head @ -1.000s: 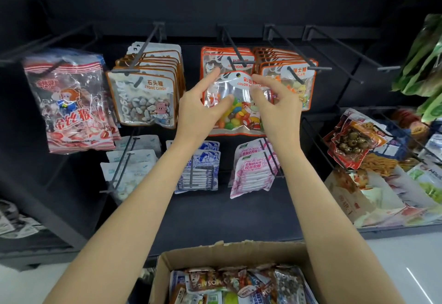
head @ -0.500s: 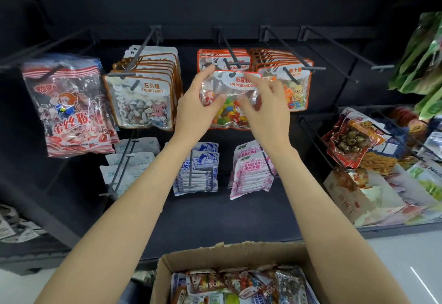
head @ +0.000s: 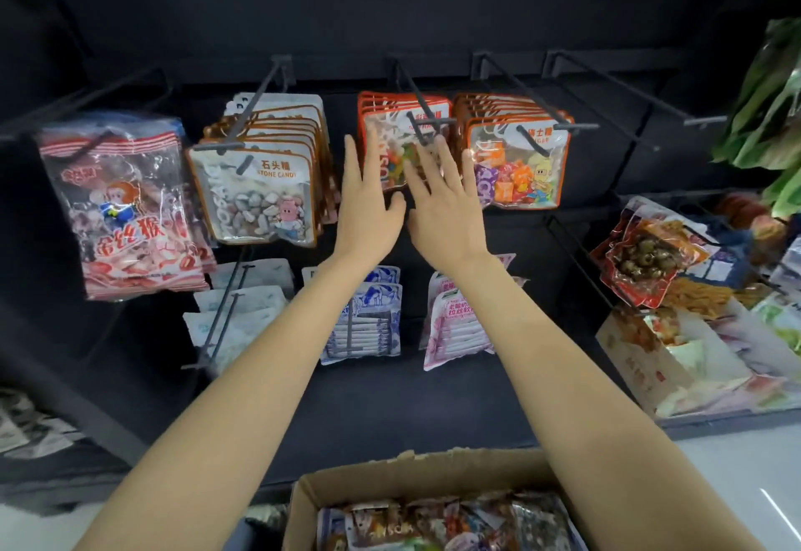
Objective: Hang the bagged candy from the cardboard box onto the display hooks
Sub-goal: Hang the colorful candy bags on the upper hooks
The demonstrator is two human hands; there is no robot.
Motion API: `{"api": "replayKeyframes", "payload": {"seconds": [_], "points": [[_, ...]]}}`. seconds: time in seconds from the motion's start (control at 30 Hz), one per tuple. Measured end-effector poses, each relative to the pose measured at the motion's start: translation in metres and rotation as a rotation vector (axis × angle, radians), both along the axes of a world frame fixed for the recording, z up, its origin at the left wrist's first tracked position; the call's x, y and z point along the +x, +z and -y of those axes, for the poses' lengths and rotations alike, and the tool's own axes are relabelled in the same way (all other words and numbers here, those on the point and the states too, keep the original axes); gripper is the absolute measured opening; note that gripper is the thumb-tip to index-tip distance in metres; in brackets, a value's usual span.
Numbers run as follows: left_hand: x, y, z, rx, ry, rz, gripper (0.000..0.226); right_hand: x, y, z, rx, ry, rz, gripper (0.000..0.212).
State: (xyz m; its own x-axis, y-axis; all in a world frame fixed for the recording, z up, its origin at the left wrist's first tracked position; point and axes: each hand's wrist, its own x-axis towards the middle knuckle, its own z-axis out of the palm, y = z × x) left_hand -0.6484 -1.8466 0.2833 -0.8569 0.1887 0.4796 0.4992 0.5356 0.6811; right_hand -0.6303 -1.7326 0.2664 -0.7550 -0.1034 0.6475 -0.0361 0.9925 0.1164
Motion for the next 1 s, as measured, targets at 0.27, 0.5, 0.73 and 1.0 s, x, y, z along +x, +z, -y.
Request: {"api": "replayKeyframes", "payload": {"seconds": [0.27, 0.5, 0.73, 1.0], "points": [[0.102, -0.117, 0.070, -0.098, -0.094, -0.001, 0.039, 0.129, -0.119, 0.005, -0.258, 0.308, 0.140, 0.029], [0.135, -0.246, 0.155, -0.414, -0.029, 0.264, 0.032, 0.182, -0.250, -0.004, -0.556, 0.147, 1.106, 0.031], [0.157, -0.337, 0.186, -0.559, 0.237, 0.880, 0.062, 0.194, -0.353, 0.041, -0.471, 0.155, 1.257, 0.047], [0.178, -0.365, 0.195, -0.545, 0.305, 0.849, 0.049, 0.168, -0.429, 0.100, -0.012, 0.163, 1.393, 0.098]]}}
